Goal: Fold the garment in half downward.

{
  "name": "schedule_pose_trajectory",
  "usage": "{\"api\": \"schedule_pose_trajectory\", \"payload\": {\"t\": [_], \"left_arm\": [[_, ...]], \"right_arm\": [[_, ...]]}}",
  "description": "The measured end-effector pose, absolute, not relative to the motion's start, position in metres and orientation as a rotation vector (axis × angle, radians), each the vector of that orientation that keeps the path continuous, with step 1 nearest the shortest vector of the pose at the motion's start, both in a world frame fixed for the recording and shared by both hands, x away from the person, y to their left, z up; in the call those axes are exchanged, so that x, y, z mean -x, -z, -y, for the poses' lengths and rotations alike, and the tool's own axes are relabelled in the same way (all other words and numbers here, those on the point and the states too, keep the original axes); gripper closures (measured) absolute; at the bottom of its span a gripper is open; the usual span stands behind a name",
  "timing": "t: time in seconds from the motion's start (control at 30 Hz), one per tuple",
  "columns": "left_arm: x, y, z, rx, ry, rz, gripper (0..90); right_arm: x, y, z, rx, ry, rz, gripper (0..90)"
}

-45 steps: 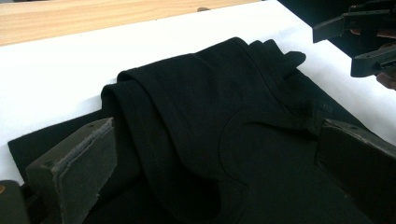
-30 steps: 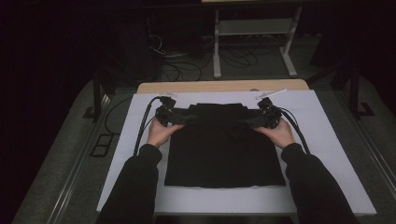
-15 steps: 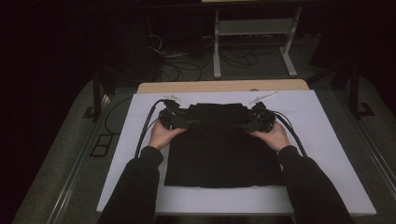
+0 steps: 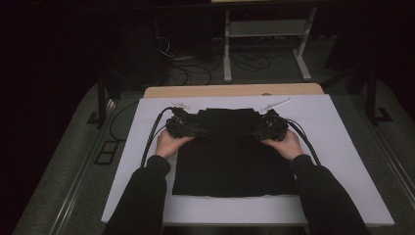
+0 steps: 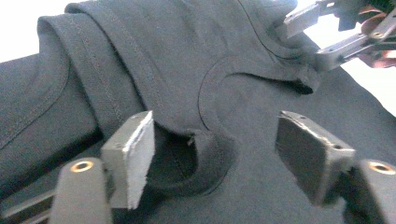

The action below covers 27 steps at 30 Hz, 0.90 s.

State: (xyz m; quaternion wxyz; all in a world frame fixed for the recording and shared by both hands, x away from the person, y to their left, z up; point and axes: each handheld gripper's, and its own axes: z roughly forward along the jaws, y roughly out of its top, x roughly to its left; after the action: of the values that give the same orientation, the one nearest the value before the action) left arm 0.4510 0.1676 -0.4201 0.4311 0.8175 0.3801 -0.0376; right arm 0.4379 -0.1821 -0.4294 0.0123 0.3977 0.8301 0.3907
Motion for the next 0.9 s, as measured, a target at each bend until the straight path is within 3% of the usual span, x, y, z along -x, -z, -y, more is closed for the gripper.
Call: {"api": "schedule_pose_trajectory", "payload": {"t": [0.27,0.5,0.67,0.9], "left_arm": [[-0.4502,0.422,-0.1661,-2.126,0.084,-0.932,51.1],[-0.4499,0.4245,-0.164,-2.143,0.083,-0.917,71.5],[-0.4495,0.4236,-0.1641,-2.154,0.077,-0.907,86.2],[-0.4469,0.4223,-0.1673,-2.146,0.066,-0.899,87.9]], "right_arm": [[-0.4348,0.4291,0.1823,-1.222,-1.19,-2.638,48.7],[-0.4327,0.4272,0.1823,-1.182,-1.151,-2.68,77.3],[-0.4323,0.428,0.1834,-1.18,-1.142,-2.686,81.6],[-0.4294,0.4271,0.1876,-1.176,-1.164,-2.657,82.5]]}}
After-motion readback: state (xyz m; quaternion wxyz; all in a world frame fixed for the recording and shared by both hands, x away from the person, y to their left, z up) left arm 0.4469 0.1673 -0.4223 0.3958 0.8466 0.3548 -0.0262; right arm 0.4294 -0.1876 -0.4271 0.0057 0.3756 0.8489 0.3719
